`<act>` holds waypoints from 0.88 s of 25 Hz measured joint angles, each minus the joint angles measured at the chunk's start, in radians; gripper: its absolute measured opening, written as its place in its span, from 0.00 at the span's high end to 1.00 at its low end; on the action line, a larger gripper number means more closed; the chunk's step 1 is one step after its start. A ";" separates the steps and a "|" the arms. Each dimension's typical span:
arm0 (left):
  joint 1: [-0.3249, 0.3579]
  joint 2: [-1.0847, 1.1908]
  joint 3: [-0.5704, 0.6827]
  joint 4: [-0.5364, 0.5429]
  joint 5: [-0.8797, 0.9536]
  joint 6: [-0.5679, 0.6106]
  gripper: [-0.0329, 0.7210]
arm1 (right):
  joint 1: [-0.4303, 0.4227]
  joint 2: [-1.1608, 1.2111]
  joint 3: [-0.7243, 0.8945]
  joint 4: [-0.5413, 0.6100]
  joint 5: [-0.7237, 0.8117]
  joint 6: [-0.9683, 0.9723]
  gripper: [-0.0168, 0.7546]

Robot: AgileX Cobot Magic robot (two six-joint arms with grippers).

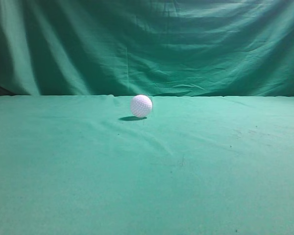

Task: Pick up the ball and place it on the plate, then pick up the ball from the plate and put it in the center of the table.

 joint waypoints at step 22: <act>0.000 -0.224 0.023 0.281 0.035 -0.312 0.96 | 0.000 0.000 0.000 0.000 0.005 0.000 0.89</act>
